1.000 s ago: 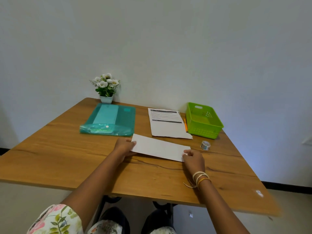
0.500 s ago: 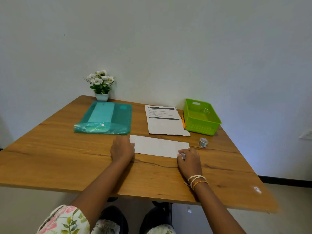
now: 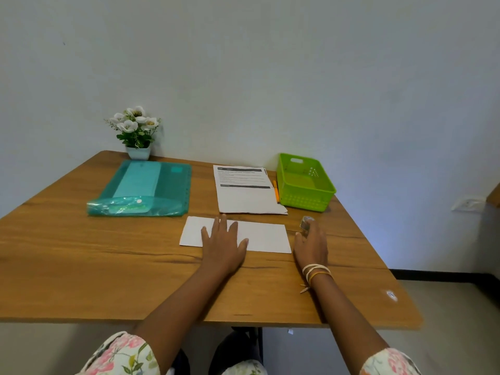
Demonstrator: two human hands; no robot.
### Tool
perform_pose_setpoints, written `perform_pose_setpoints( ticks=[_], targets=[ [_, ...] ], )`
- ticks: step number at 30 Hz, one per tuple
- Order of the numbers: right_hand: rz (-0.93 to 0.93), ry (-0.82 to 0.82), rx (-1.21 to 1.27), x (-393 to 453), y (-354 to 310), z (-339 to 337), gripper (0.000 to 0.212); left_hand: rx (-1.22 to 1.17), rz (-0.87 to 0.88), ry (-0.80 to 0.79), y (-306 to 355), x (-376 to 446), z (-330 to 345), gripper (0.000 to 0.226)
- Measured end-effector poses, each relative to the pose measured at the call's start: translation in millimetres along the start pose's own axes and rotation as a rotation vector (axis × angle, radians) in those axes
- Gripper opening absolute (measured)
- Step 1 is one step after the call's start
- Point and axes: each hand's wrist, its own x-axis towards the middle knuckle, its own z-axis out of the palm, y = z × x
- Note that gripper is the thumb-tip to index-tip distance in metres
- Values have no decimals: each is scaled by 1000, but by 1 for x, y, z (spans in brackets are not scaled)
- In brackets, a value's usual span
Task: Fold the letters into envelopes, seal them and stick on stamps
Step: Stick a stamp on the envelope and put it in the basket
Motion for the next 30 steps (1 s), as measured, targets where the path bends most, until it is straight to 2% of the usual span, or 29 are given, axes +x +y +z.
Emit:
perform_pose_setpoints(
  ticks=[5,11,13,15,17,19,23,27,30],
  targets=[
    [21,-61,-92,32,17,2,31,-16,13,19,-6,1,9,59],
    [-20,-39,13,28,13,3,23,-79,89,155,-3,0,9,50],
    [-91,-112,157,17,4,4,17,-170,127,219,-3,-1,7,47],
    [-196,-254,254,3,-6,4,15,-282,180,257,-5,-3,4,47],
    [-264,-374,302,-9,-17,4,16,-396,249,234,-5,-7,-1,54],
    [-247,-411,366,-18,-30,7,20,-480,280,181,-5,-12,-6,60],
    [-73,-440,578,-30,-53,11,25,-577,227,228,-6,-13,-6,52],
    [-59,-492,585,-38,-59,15,22,-766,123,316,-8,-12,-8,30],
    [-72,-535,537,-42,-56,16,21,-830,87,310,-9,-13,-12,23]
  ],
)
